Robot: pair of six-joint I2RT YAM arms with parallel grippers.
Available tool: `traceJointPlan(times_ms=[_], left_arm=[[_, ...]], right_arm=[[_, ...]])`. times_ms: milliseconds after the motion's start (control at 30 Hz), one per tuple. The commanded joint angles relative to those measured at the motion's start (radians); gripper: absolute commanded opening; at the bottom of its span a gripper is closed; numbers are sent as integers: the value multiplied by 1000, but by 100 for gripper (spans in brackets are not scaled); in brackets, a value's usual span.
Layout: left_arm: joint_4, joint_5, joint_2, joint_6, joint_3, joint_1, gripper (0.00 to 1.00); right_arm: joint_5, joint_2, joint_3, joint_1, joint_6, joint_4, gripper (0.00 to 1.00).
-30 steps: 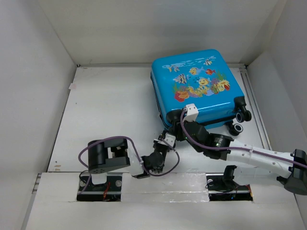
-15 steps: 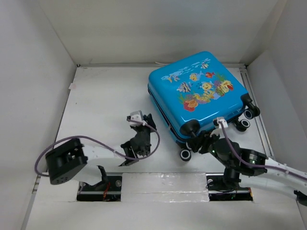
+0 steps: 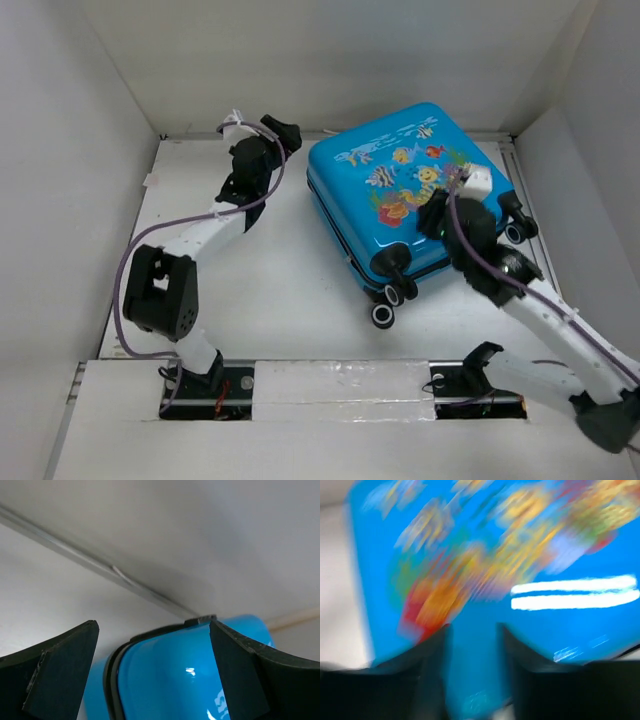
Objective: Pack the luggage
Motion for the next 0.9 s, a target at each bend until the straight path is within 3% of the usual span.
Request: traceJointPlan(times_ms=[0, 33, 67, 167, 333, 433, 500, 567, 700, 767, 867], left_arm=[[-127, 278, 87, -64, 94, 31, 89], [-115, 312, 87, -75, 73, 31, 89], [-33, 312, 60, -84, 29, 31, 88], [110, 263, -55, -102, -174, -20, 82], [178, 159, -244, -128, -428, -144, 70], [152, 7, -310, -87, -485, -286, 64], [152, -29, -355, -78, -525, -360, 64], [140, -29, -376, -55, -550, -408, 64], [94, -47, -408, -35, -562, -507, 64], [94, -38, -408, -12, -573, -541, 64], [73, 4, -408, -12, -587, -586, 64]], right_arm=[[-284, 144, 108, -388, -162, 291, 37], [-470, 195, 143, -599, -162, 301, 20], [-539, 248, 220, -679, -149, 301, 3], [-628, 480, 403, -843, -148, 286, 1], [-638, 840, 669, -968, -148, 163, 24], [-779, 1000, 895, -1015, -182, 61, 38], [-791, 1146, 1016, -1015, -228, -75, 43], [-832, 1232, 1107, -1005, -237, -124, 56], [-923, 1376, 1257, -951, -318, -258, 61], [-1027, 1442, 1372, -875, -377, -340, 60], [-1101, 1507, 1417, -743, -475, -414, 59]])
